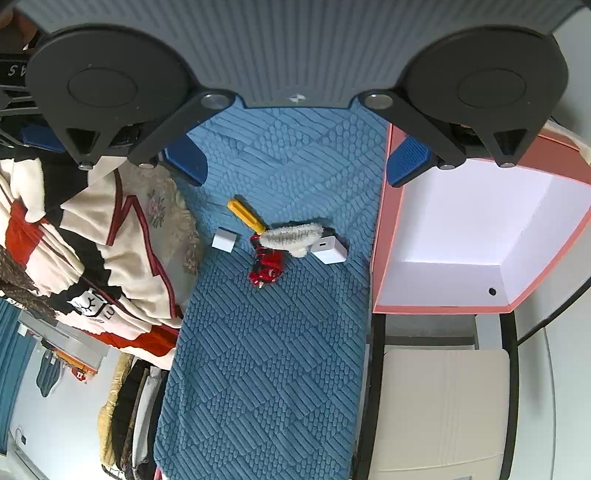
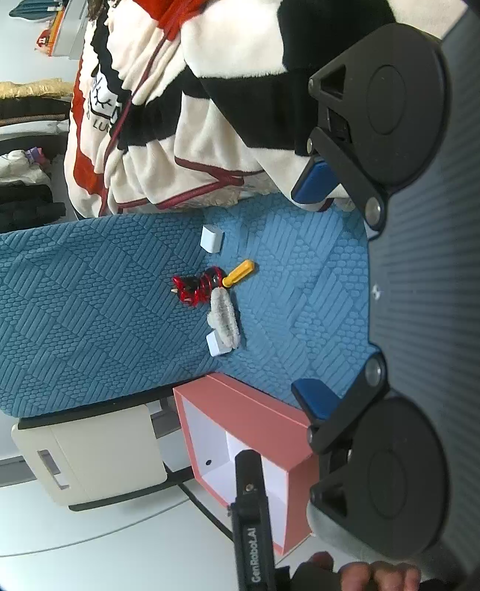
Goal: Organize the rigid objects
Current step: 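Move both tools toward the items on the blue chair seat, then close the right gripper on the yellow screwdriver handle while the left tool nears the white fluffy toy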
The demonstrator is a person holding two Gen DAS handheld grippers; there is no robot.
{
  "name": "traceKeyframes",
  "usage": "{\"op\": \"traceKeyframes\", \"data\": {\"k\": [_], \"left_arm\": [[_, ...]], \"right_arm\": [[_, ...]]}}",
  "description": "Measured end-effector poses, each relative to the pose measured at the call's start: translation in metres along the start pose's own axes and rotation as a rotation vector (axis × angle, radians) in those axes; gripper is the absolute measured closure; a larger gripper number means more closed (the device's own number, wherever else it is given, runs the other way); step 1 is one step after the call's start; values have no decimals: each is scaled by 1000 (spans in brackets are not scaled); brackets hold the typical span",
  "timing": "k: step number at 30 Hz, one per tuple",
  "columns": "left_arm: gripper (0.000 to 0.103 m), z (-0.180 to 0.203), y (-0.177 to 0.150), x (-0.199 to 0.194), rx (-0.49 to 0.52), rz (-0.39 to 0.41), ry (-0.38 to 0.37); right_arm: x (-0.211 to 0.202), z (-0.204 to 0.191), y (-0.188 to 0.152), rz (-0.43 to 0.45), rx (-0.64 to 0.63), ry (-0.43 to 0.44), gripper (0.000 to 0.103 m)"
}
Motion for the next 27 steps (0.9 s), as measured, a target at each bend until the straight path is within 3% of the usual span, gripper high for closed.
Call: {"op": "traceKeyframes", "data": {"k": [13,27], "left_arm": [[0,-4,7,28,-40,-52,-62],[0,12,11,122,30,-108,-95]], "right_arm": [[12,5,6,8,4,-28,0],[78,14,3,2,2,-17,0]]}}
Point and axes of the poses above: each gripper's, at about its wrist camera, not at the fingertips, and x roughly the way its jaws point, z to its right, y to its top, the point moved 9 cm from there along x, roughly the way its jaws point, and after that the axes turned 7 degrees about -x, right-handed, at the moved point
